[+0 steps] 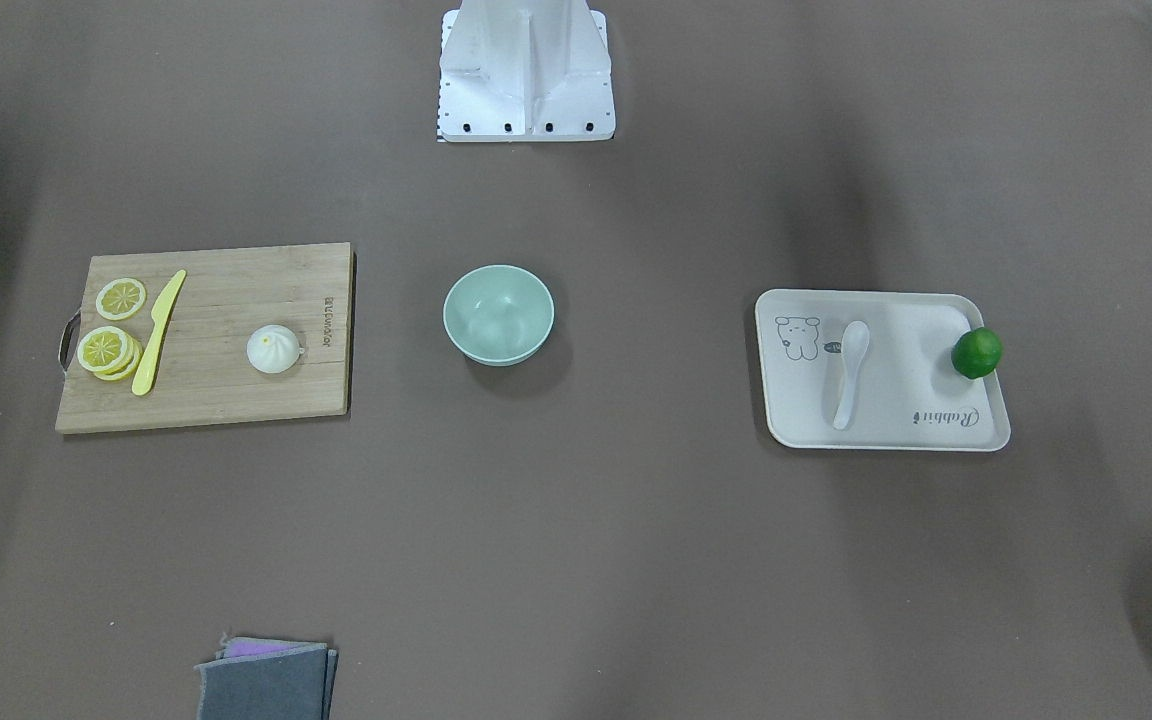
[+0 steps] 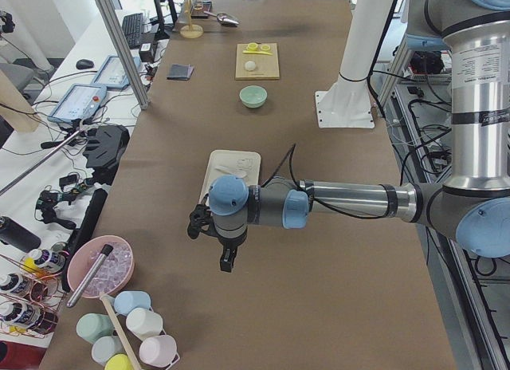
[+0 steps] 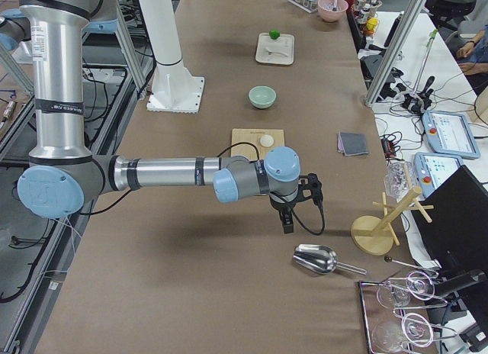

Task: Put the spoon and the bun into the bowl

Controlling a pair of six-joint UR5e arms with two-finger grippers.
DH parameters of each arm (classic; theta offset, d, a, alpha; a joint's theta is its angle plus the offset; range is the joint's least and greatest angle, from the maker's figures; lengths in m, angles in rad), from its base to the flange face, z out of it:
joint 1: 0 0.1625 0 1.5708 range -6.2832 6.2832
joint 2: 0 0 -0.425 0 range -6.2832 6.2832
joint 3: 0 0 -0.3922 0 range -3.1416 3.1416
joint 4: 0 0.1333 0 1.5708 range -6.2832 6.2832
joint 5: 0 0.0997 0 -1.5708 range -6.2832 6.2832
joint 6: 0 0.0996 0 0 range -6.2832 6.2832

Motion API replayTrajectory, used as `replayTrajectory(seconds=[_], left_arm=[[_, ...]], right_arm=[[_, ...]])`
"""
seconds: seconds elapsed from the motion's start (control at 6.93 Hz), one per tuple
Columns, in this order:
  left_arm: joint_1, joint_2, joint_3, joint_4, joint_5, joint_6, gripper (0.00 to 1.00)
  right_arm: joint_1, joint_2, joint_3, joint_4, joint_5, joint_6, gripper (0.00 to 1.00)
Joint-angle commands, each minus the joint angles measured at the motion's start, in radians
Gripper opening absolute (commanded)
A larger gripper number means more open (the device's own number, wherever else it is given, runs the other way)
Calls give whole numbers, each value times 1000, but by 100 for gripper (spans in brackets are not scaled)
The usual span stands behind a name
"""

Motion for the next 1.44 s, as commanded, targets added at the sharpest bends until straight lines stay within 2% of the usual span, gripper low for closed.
replayTrajectory(seconds=[0.0,1.3], left_arm=[[-3,27,-36,0,-1,3,99],[-2,46,-33,0,7,0,99]], right_arm=[[-1,3,1,0,4,0,100],[-11,-1,-6,9,15,1,100]])
